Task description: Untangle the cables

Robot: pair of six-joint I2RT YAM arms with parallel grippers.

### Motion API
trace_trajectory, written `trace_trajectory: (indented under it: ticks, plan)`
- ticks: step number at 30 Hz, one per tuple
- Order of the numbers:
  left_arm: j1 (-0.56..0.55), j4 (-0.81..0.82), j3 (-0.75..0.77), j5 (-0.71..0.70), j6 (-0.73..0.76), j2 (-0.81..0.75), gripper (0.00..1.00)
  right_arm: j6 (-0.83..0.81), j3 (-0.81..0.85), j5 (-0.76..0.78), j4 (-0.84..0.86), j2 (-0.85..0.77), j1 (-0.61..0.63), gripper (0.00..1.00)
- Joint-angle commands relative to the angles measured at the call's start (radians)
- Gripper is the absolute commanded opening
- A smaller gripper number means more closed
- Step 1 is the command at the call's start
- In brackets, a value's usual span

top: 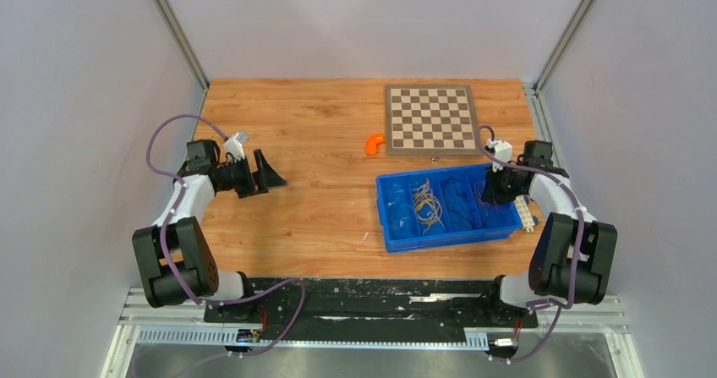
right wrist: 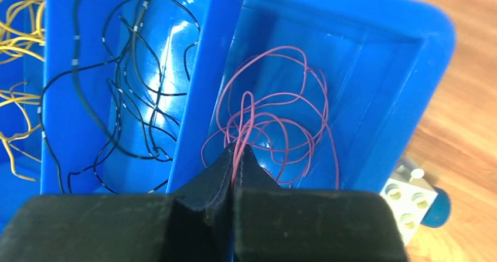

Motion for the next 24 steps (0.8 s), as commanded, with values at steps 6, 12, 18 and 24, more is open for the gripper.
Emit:
trace_trajectory:
  ticks: [6,12,18,24]
  plan:
    - [0.009,0.018,0.003,0.007,0.027,0.012,1.00,0.142,-0.013,0.090,0.082,0.096,0.021,0.00]
    - [0.009,0.001,0.018,0.001,0.039,0.013,1.00,0.165,0.014,0.067,0.027,0.078,0.022,0.14]
    - [0.009,0.006,0.025,0.001,0.029,0.022,1.00,0.168,0.103,0.020,-0.070,-0.072,0.024,0.38]
    - [0.010,0.012,0.032,-0.004,0.025,0.032,1.00,0.136,0.193,0.049,-0.156,-0.105,0.022,0.42]
